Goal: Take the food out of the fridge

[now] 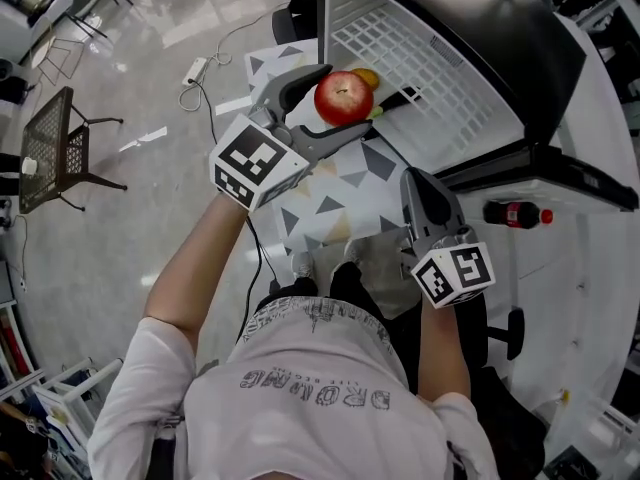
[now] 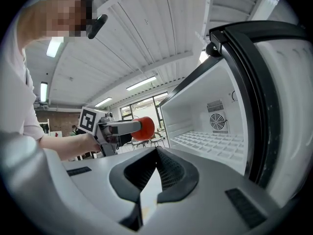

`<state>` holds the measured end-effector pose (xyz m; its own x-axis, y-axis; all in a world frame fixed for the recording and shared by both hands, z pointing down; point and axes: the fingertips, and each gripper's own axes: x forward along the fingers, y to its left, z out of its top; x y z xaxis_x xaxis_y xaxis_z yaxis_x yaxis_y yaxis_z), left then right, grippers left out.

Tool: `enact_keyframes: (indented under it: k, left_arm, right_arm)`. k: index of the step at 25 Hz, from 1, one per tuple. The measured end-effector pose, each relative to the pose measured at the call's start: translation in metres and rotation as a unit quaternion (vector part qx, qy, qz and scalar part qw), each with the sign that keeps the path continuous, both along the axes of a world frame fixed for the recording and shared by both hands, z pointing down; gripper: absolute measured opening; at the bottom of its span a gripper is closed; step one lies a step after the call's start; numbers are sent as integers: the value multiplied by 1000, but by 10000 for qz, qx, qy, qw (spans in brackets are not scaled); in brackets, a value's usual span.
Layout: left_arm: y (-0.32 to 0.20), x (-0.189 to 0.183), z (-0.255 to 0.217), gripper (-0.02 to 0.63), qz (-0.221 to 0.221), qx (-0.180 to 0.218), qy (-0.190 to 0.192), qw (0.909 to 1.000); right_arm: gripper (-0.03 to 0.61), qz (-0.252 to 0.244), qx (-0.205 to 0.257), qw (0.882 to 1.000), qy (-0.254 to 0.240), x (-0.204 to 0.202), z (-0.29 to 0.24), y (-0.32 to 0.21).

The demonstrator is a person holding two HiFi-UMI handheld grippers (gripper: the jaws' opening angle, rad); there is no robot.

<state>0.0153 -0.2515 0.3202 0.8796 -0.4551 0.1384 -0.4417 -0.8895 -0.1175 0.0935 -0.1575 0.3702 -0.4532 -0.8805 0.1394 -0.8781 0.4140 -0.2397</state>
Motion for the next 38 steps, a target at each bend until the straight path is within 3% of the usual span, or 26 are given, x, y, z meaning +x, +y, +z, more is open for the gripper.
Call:
enact_keyframes:
  k: [20, 38]
  left_arm:
    - [34, -56, 18, 385, -628, -296, 101, 9975]
    - [34, -60, 35, 385, -720, -415, 92, 9965]
  right_arm:
    - [-2, 58, -73, 9999, 78, 2, -1, -10]
    - [-2, 58, -68, 9998, 187, 5, 6, -20]
